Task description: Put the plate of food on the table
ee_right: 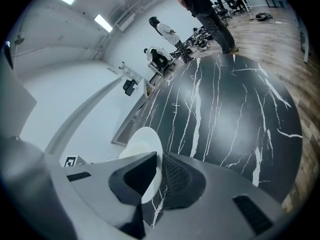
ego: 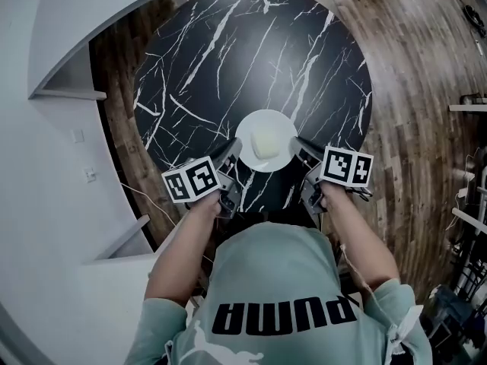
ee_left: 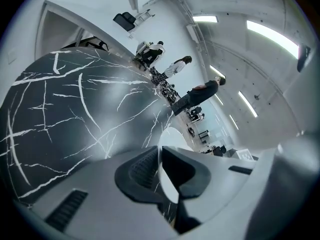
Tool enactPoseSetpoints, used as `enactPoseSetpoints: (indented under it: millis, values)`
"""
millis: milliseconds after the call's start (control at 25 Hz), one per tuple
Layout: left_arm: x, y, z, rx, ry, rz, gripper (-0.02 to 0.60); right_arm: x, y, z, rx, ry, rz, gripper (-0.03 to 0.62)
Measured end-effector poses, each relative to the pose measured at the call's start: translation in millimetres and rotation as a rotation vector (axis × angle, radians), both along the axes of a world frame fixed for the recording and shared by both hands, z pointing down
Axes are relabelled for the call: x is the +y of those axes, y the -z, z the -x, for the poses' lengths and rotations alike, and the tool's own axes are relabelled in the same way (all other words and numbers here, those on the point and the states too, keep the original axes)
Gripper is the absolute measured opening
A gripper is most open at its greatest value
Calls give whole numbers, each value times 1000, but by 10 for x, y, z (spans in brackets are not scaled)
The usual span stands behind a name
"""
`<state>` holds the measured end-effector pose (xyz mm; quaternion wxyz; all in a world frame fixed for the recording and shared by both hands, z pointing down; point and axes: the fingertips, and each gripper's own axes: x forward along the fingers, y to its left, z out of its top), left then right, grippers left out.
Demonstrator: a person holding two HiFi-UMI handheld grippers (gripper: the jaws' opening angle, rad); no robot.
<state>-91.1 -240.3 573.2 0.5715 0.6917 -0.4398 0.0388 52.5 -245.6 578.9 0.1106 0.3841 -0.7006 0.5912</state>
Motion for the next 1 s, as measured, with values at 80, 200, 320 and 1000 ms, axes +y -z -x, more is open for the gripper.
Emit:
enactPoseSetpoints:
  millis: [80,200,320,1000]
  values:
    - [-57,-91,-10,-10,-3,5,32,-56,-96,-9,3,0,3,37]
    - [-142,-226,-17,-29,-7,11,32,-131,-247,-16,6,-4,10,38]
    - [-213,-365,-20,-48,-8,18,32,-196,-398,-19,8,-8,21,38]
    - [-419,-914,-10,-132,-16,62,38,-459,-869,-5,68,26,33,40]
